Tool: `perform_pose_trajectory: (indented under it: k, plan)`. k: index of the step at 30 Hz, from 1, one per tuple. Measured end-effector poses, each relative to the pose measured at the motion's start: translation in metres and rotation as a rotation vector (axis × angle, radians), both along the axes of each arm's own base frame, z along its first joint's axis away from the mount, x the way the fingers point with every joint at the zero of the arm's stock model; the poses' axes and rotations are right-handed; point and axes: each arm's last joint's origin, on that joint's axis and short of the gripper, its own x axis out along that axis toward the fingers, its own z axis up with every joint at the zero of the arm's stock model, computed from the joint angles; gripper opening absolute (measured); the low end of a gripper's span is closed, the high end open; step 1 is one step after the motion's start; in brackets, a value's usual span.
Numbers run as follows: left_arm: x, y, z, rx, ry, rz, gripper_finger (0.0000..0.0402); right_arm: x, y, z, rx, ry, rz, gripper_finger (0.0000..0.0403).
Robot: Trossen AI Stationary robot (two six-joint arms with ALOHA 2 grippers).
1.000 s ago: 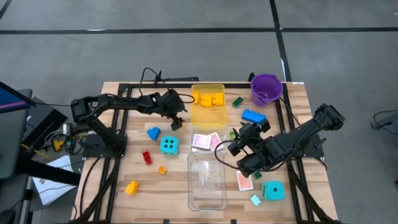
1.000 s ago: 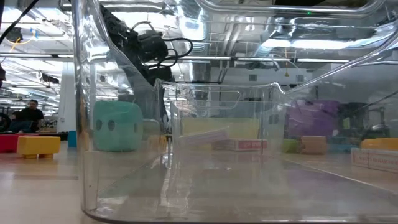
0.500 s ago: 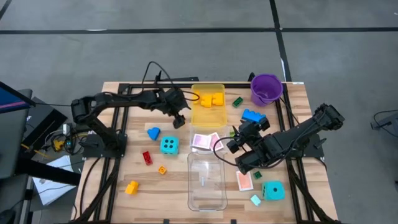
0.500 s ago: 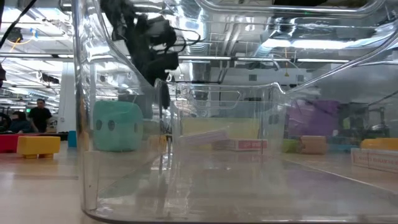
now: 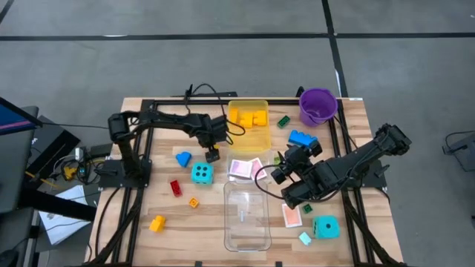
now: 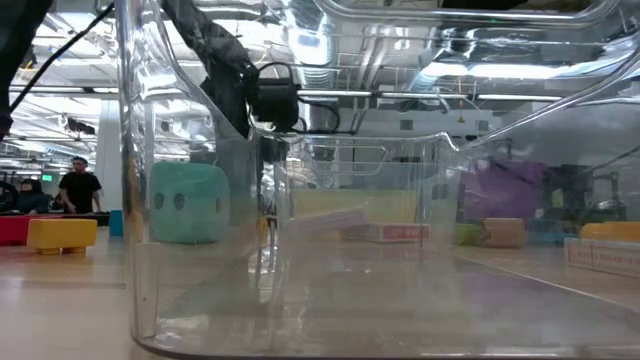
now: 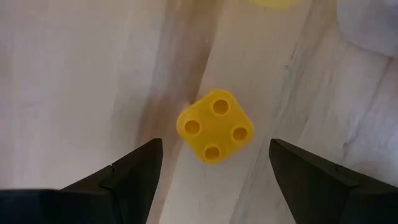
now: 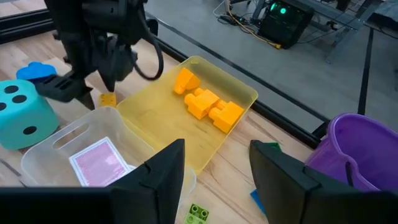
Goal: Pick & Place Toys
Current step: Put the yellow game piece into the yellow bin
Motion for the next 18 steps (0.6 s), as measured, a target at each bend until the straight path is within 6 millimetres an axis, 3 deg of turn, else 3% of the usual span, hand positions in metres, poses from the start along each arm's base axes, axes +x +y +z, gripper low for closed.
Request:
perform_pose_trajectory:
  k: [11,18]
  plan:
    - [0.0077,0.0038,-0.0097,0.014,-0.035,-0.016,0.0288,-0.0003,-0.0001,0.0,-0.001,0.003,0.0,0.0173]
    - [0.0065,0.0033,-0.0088,0.01,-0.028,-0.016,0.0263,-0.0003,0.0,0.0,-0.001,0.003,0.0,0.0173]
